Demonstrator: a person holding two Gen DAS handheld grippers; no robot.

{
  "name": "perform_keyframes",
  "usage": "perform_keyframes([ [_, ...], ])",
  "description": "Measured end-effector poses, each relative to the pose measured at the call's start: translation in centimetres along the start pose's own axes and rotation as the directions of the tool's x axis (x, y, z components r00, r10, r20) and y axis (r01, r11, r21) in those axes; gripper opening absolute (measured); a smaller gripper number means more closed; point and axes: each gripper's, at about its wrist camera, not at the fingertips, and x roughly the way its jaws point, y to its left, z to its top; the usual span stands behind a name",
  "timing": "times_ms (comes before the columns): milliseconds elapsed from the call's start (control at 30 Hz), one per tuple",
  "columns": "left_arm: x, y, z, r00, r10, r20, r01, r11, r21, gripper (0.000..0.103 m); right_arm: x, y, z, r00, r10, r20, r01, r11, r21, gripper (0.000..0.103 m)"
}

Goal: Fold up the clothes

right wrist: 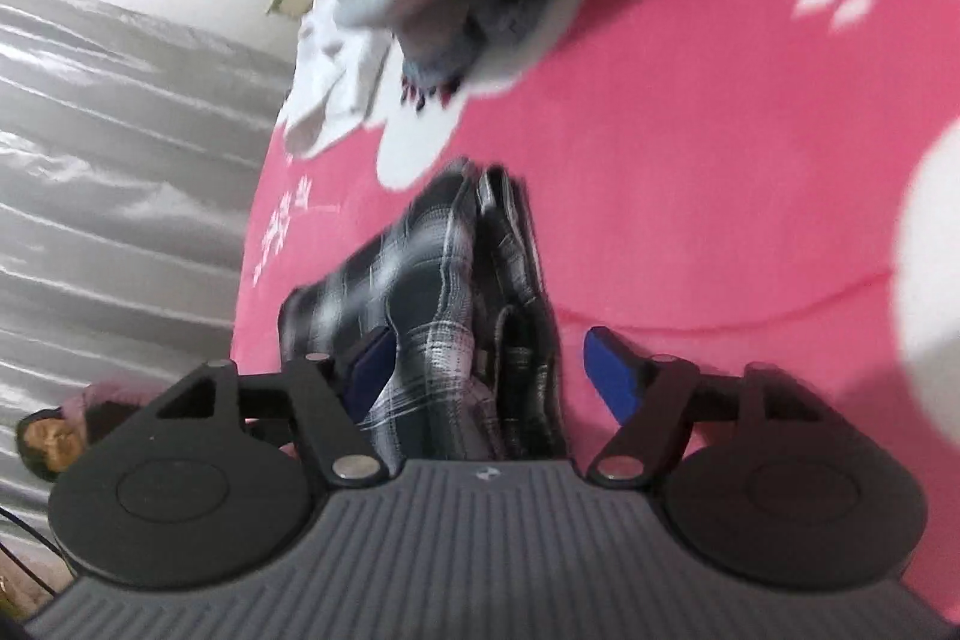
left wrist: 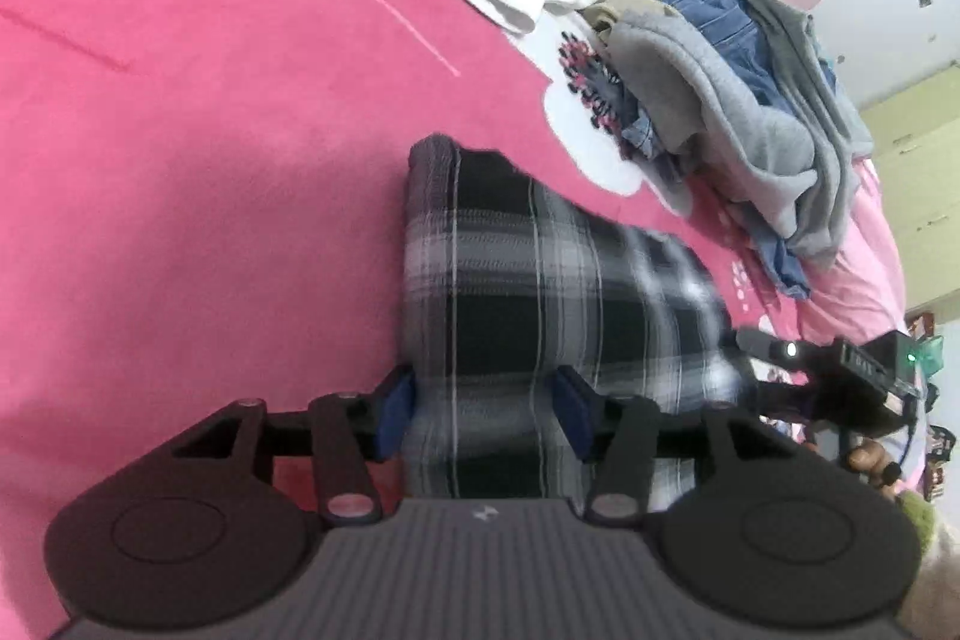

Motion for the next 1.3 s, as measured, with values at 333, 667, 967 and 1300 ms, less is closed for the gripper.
perform_keyframes([
  [333, 0.2, 1.1, -1.4, 0.998, -0.070, -0.005, 0.070, 0.997, -0.034, 0.049, 2.7, 1.2, 0.8, 0.983, 0.152, -0.099, -0.156, 0.987, -0.032, 0.073],
  [667, -1.3, -2.0, -3.5, 0.986, 0.032, 0.165, -0.031, 0.999, -0.009, 0.019, 2.7, 3.3, -0.3, 0.994, 0.091, -0.055, -0.098, 0.988, -0.119, 0.035],
  [967, -11.2, -5.1, -12.7, 0.903, 0.073, 0.423, -0.009, 0.988, -0.151, 0.016, 0.2, 13.8, -3.1, 0.983, 0.113, -0.142, -0.165, 0.887, -0.432, 0.033],
  [1300, -22.2, -1.9, -23.9, 0.733, 0.338, 0.590, -0.048, 0.891, -0.451, 0.015, 5.6, 25.2, -9.7, 0.894, 0.160, -0.418, -0.408, 0.675, -0.615, 0.032],
])
